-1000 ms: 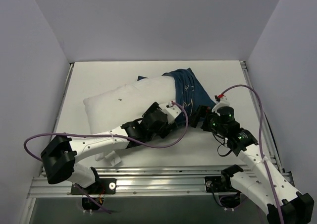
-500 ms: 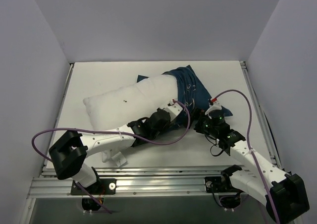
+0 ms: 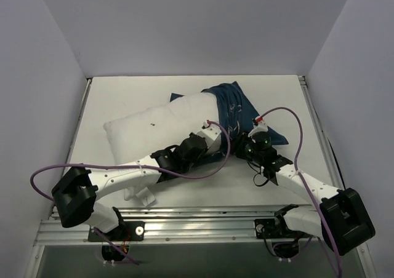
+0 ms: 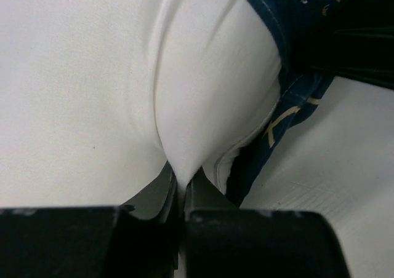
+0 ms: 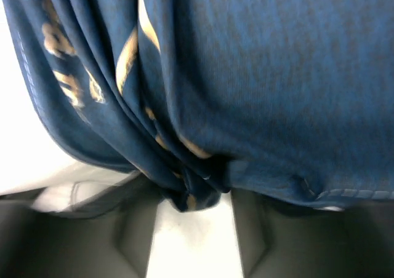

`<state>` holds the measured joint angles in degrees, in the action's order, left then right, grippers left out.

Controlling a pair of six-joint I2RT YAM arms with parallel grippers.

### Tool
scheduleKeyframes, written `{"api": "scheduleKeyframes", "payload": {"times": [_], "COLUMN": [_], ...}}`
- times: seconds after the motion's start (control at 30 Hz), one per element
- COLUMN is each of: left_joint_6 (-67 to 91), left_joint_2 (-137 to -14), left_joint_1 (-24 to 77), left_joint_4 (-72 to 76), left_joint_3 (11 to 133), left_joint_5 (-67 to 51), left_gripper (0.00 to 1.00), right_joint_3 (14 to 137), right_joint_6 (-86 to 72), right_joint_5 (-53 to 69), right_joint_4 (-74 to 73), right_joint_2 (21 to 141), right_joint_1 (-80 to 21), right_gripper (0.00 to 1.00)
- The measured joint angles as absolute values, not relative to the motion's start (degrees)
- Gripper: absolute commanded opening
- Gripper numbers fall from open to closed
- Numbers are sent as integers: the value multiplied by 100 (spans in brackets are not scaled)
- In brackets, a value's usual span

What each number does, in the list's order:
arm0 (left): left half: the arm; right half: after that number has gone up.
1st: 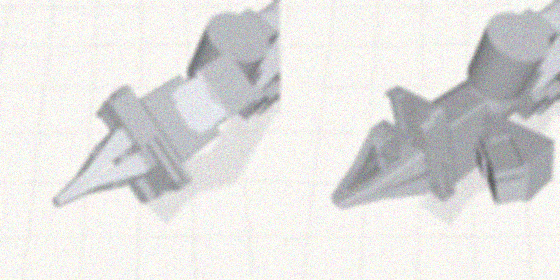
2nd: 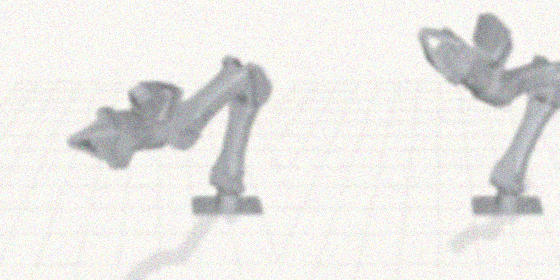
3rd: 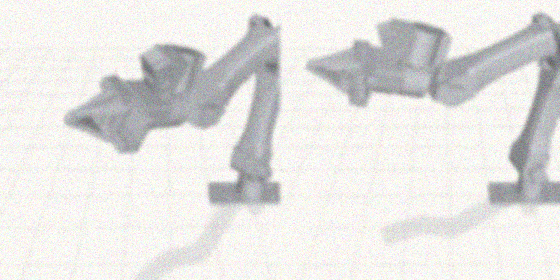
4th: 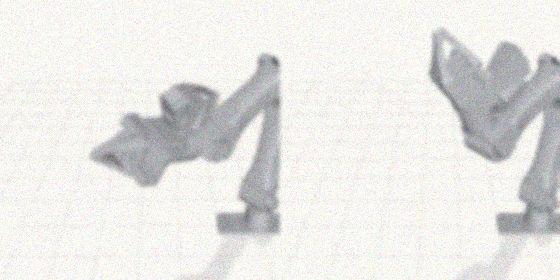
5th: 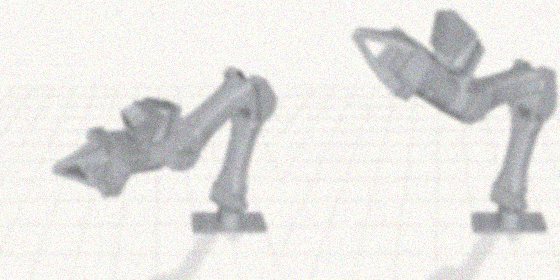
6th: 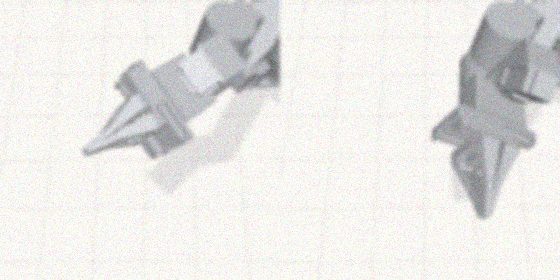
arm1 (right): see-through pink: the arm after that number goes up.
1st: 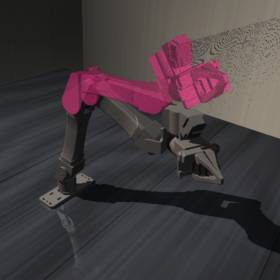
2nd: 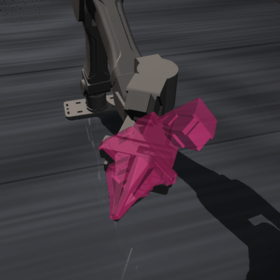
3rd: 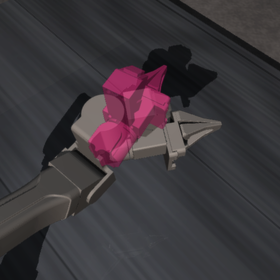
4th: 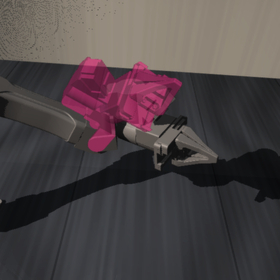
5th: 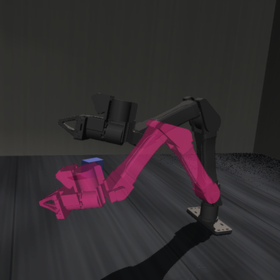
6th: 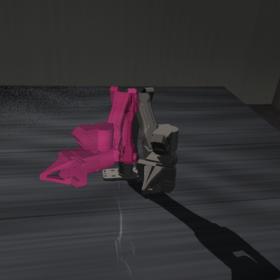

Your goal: Remove the pillowcase from the pillow

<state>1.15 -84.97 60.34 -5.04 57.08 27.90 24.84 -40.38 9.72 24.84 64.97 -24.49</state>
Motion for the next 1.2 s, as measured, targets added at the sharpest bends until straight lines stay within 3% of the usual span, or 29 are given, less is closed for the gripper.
{"api": "scheduleKeyframes", "payload": {"times": [0.03,0.1,0.27,0.7,0.97,1.2], "left_joint_6": [143,233,572,1990,2196,1970], "left_joint_2": [-8453,-8326,-7856,-6930,-5894,-5494], "left_joint_1": [6025,5983,5701,4895,4021,3535], "left_joint_4": [-523,-558,-674,-1135,-2982,-4062], "left_joint_3": [5673,5583,5369,5518,5559,5682], "left_joint_5": [2794,2834,2827,2432,3105,3594], "left_gripper": [2,2,2,2,2,2], "right_joint_3": [2521,2646,3052,4943,5883,6698], "right_joint_6": [-4003,-3942,-3750,-3667,-3522,-3404], "right_joint_5": [980,989,1160,1750,687,604], "right_joint_4": [2504,2499,2132,5,-381,-552], "right_joint_2": [6543,6637,6652,6410,6683,6858], "right_joint_1": [-2453,-2447,-2241,-163,1651,1833], "right_gripper": [13,0,0,0,0,0]}}
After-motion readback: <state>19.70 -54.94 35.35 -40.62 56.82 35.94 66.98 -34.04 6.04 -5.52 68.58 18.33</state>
